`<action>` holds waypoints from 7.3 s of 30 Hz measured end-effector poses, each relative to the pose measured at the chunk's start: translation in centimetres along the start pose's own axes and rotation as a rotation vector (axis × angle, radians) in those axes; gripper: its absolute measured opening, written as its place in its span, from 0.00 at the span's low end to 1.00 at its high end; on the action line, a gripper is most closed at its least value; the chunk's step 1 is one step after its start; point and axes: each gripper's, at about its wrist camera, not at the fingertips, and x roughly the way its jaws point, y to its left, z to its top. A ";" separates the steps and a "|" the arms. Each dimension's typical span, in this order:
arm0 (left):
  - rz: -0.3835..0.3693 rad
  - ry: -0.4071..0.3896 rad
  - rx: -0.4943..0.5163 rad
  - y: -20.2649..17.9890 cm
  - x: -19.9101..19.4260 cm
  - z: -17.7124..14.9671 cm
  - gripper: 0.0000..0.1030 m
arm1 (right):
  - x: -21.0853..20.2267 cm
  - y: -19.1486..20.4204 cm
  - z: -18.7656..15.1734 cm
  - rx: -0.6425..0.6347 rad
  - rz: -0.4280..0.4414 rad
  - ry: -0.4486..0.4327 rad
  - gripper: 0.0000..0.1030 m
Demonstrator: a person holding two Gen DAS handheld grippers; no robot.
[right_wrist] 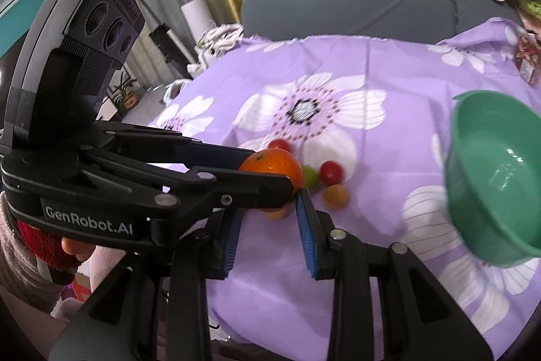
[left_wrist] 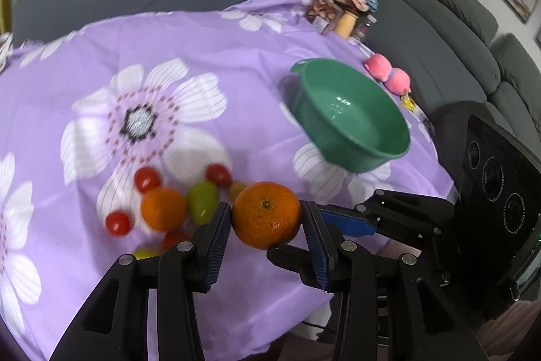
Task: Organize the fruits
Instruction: 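Carry the mandarin with the left gripper into the green bowl and open, then move the open left gripper back over the fruit cluster, then close the left gripper around the yellow-green mango, then carry the mango with the left gripper into the green bowl and release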
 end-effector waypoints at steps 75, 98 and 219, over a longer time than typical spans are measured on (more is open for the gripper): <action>0.252 -0.030 -0.138 7.0 -2.2 -2.1 0.69 | -1.8 -1.4 -0.6 0.026 -0.144 0.055 0.56; 0.186 0.040 -0.148 9.3 -0.7 -5.3 0.69 | 6.2 3.3 -2.4 -0.010 0.060 0.236 0.56; -0.073 0.088 0.309 -11.6 10.4 10.2 0.45 | -5.7 -14.3 -0.7 0.260 -0.263 -0.123 0.32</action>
